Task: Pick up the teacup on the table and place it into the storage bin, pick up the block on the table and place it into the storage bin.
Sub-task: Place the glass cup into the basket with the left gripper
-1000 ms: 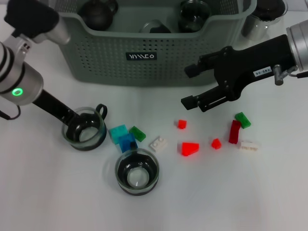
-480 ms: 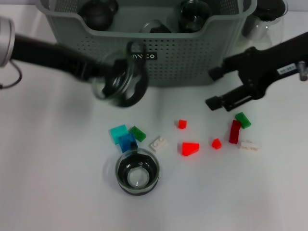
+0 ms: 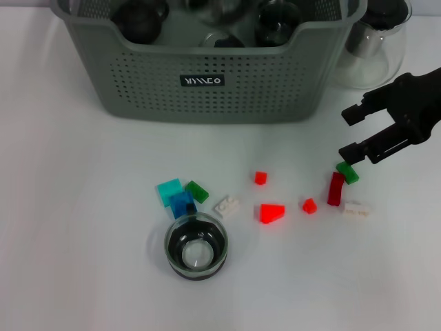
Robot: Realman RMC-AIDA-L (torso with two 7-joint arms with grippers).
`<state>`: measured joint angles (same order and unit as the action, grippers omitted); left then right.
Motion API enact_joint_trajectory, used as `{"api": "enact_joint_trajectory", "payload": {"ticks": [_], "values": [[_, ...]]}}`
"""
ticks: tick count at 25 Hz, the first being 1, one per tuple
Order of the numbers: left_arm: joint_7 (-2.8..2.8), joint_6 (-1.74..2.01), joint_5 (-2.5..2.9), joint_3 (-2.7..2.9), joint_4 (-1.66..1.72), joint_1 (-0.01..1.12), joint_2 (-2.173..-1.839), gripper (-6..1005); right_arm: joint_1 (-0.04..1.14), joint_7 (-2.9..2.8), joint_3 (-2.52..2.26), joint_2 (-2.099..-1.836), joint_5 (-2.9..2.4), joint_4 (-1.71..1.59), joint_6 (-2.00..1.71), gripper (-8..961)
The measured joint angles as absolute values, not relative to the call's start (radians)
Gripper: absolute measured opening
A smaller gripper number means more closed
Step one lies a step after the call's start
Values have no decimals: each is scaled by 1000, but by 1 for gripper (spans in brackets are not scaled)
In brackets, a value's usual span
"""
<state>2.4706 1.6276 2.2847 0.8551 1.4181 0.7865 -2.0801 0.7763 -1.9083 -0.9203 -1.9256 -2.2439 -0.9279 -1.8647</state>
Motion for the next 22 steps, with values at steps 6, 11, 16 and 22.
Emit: {"api": "enact_joint_trajectory", "payload": {"ticks": [6, 11, 16, 22], "values": [[2517, 1456, 2449, 859, 1199, 936, -2019, 32, 776, -1934, -920, -1916, -2244, -933, -1865, 915], [2528, 1269, 2569, 865, 926, 1040, -1985, 33, 787, -1941, -921, -1915, -2261, -930, -1859, 914], [2522, 1106, 2608, 873, 726, 1101, -1975, 34, 805, -1946, -921, -1922, -2292, -925, -1857, 914], [2529, 998, 2644, 917, 657, 1113, -1999, 35, 814, -1947, -926, -1930, -2313, -924, -1845, 914]]}}
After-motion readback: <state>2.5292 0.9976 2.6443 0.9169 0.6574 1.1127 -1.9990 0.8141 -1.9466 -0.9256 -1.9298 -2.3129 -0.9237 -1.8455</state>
